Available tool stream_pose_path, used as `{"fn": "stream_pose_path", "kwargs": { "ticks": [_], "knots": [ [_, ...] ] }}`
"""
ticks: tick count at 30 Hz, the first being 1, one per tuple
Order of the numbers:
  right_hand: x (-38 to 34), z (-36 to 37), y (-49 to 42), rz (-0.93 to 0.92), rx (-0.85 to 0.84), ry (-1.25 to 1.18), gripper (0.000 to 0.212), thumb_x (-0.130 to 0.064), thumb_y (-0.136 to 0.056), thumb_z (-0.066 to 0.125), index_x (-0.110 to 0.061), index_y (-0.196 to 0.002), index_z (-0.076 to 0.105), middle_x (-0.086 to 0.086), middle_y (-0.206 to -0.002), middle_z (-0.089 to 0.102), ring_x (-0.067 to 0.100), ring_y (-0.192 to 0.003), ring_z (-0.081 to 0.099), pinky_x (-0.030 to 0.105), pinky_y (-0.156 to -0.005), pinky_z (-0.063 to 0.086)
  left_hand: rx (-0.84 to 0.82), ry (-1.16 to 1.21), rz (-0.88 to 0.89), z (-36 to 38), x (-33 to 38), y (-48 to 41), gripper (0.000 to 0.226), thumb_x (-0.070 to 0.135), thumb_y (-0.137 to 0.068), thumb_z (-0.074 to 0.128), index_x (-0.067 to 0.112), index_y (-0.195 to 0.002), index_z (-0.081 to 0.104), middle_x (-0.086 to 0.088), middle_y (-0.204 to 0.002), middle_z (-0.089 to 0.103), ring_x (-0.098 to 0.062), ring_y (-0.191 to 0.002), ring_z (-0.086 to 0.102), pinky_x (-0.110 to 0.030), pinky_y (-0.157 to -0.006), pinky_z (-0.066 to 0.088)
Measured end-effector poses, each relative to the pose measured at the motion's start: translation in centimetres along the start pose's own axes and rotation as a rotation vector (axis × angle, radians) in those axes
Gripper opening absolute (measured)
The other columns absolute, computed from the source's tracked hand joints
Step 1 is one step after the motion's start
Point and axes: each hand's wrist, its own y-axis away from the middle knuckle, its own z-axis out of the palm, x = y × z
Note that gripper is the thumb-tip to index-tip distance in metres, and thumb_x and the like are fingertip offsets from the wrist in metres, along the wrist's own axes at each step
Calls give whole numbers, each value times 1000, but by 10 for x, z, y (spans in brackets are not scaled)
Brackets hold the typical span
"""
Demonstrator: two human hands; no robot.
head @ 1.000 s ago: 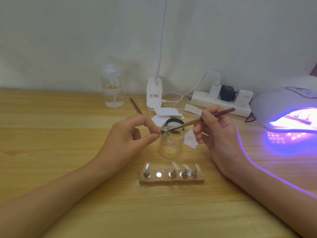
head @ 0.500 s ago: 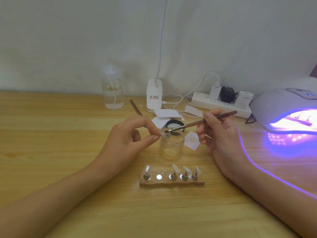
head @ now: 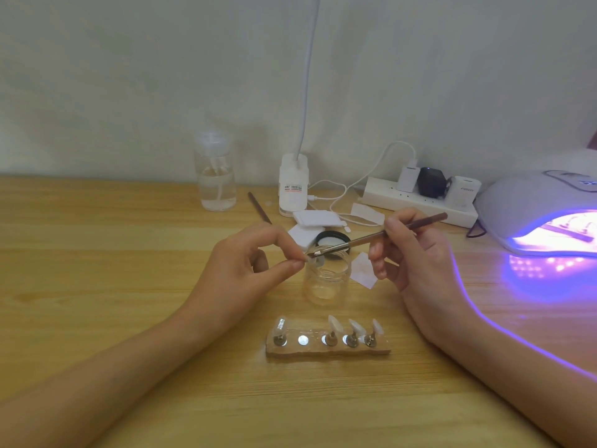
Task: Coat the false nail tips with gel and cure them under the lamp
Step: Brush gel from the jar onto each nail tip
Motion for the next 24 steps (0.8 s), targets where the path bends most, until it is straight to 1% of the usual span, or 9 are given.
{"fn": "stream_pose_path", "kwargs": {
  "ticks": [3,7,10,12,14,17,20,22,24],
  "knots": [
    [0,-2,-1,10,42,-2,13,-29,-88,61,-17,-86,56,5,-64,62,13,-55,57,21,-49,46,0,-4,-7,0,1,0,21,11,-81,78,28,-75,68,16,-86,66,-9,-49,36,-11,-53,34],
    [-1,0,1,-14,-19,-22,12,-30,-92,62,-24,-82,60,5,-64,62,14,-56,58,21,-49,46,4,-6,-16,0,3,1,18,11,-81,77,25,-76,69,17,-85,66,-10,-50,36,-11,-53,34],
    [-1,0,1,-2,18,25,14,-32,-88,63,-19,-85,58,5,-63,62,14,-57,59,21,-49,47,6,-3,-23,0,3,1,17,10,-81,77,24,-76,69,18,-84,66,-9,-49,36,-12,-53,35],
    [-1,-2,1,-2,47,21,14,-31,-87,62,-18,-86,57,5,-63,62,13,-55,58,21,-48,46,6,3,-24,0,3,1,17,10,-81,77,24,-76,69,18,-84,66,-9,-50,36,-12,-53,35],
    [-1,-1,1,-18,27,-22,11,-29,-91,63,-21,-84,59,4,-63,62,13,-55,57,20,-48,46,4,4,-22,0,3,1,18,10,-81,77,25,-76,69,18,-84,67,-8,-50,36,-12,-53,35],
    [-2,2,1,-25,-12,-12,11,-33,-88,64,-27,-79,63,4,-64,62,14,-57,59,21,-49,46,1,6,-22,0,4,1,19,10,-81,77,26,-75,69,19,-83,67,-7,-50,36,-11,-53,35],
    [-2,1,1,-15,34,30,9,-31,-86,63,-23,-81,61,5,-62,62,14,-55,58,21,-48,46,4,13,-21,0,4,1,21,11,-81,77,28,-74,68,19,-84,67,-8,-50,36,-11,-53,35],
    [-2,-1,1,-18,42,8,10,-28,-89,62,-22,-82,60,5,-62,62,13,-54,57,20,-47,45,3,14,-20,0,4,1,19,11,-81,77,27,-74,69,18,-83,67,-7,-49,36,-12,-53,35],
    [-2,0,1,-29,9,-23,13,-26,-93,61,-25,-80,62,4,-62,62,13,-55,58,20,-48,46,1,16,-23,0,4,2,18,11,-81,77,25,-75,69,19,-83,67,-7,-49,36,-11,-52,35]
  ]
}}
